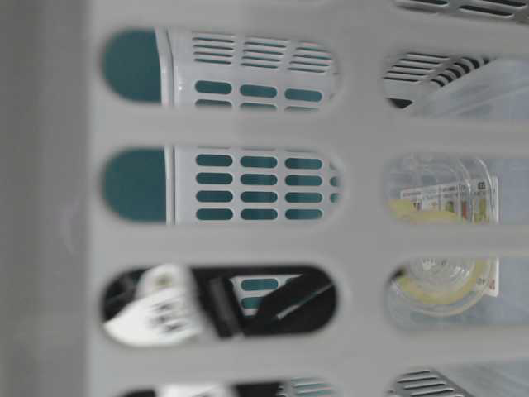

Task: Pick up the tape dispenser from the shopping basket with the left arm.
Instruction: 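Close the left gripper around the clear tape dispenser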

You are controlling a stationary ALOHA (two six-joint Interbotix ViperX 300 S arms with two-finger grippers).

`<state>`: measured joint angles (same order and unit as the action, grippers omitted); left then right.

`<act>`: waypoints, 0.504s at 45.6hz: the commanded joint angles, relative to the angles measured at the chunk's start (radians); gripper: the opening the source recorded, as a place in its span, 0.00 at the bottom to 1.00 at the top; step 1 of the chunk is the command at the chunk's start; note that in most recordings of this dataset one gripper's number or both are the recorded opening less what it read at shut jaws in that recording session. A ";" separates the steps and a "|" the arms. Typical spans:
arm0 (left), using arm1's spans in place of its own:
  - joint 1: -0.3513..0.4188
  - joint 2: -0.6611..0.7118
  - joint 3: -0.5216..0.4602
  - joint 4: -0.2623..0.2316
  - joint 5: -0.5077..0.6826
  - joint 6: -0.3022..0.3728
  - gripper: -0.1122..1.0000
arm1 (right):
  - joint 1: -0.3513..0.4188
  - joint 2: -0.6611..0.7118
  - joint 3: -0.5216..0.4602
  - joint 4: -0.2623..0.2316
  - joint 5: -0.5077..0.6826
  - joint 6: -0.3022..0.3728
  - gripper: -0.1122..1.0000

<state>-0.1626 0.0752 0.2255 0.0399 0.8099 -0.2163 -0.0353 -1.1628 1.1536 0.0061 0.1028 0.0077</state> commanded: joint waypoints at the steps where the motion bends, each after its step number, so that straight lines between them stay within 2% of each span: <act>1: -0.002 0.021 -0.012 0.005 -0.009 0.000 0.88 | -0.003 0.006 -0.011 0.002 -0.005 0.002 0.80; 7: -0.002 0.049 -0.011 0.005 -0.012 0.011 0.86 | -0.003 0.005 -0.008 0.003 -0.005 0.002 0.80; 10: -0.002 0.049 -0.011 0.003 -0.012 0.015 0.81 | -0.003 0.006 -0.006 0.002 -0.005 0.002 0.80; 13: -0.002 0.048 -0.015 0.003 -0.009 0.015 0.68 | -0.003 0.005 -0.005 0.003 -0.005 0.002 0.80; 19: -0.008 0.018 -0.038 0.005 0.002 0.015 0.36 | -0.003 0.006 -0.005 0.003 -0.009 0.002 0.80; 23: -0.008 -0.005 -0.075 0.003 0.025 0.015 0.37 | -0.003 0.006 -0.005 0.003 -0.008 0.002 0.80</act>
<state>-0.1641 0.1166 0.2040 0.0414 0.8207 -0.2025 -0.0368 -1.1628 1.1566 0.0061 0.1028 0.0077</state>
